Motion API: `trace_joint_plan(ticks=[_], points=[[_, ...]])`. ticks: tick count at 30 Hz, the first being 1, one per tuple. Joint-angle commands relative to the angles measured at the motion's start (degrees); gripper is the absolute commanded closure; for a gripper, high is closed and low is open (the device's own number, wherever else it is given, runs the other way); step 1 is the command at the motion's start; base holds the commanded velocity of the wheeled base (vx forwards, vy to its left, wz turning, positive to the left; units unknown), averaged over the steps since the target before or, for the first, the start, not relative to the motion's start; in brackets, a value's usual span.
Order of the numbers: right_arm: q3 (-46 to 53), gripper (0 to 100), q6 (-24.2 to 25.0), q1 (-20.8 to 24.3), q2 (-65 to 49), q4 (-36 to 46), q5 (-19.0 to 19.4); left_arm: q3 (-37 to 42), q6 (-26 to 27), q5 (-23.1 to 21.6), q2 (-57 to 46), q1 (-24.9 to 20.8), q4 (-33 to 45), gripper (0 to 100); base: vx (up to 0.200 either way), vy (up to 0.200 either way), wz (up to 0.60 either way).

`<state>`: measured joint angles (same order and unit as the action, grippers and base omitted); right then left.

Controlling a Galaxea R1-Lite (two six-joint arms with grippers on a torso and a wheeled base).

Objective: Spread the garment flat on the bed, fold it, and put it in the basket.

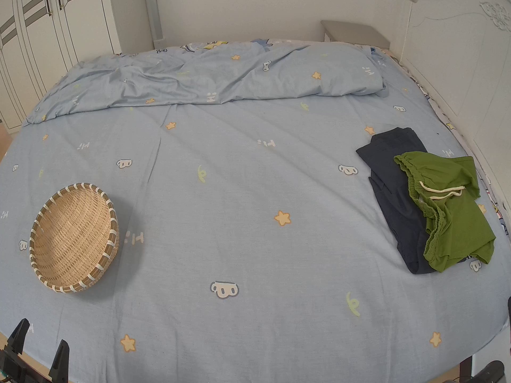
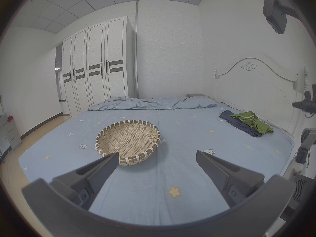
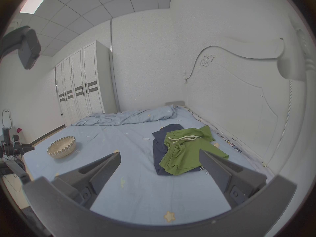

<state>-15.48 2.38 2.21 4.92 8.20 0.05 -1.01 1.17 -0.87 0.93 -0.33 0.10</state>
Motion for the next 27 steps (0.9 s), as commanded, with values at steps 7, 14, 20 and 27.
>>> trace_joint_plan(ticks=[7, 14, 20, 27], points=[[-26.3, 0, -4.5, 4.9, 52.4, 5.6, -0.7, 0.9, 0.0, 0.1, -0.7, 0.1, 0.0, 0, 0.0, 0.0, 0.0], [-41.6, 0, -5.1, 5.6, 72.5, 9.2, -6.7, 0.9, 0.0, 0.1, -0.7, 0.1, 0.0, 0, 0.0, 0.0, 0.0], [-50.9, 0, -4.6, 7.8, 85.9, 11.7, -12.4, 0.9, 0.0, 0.1, -0.7, 0.0, 0.0, 0, 0.0, 0.0, 0.0], [-58.6, 0, -4.8, 8.2, 98.4, 11.9, -22.1, 0.9, 0.0, 0.1, -0.7, 0.0, 0.0, 0, 0.0, 0.0, 0.0]])
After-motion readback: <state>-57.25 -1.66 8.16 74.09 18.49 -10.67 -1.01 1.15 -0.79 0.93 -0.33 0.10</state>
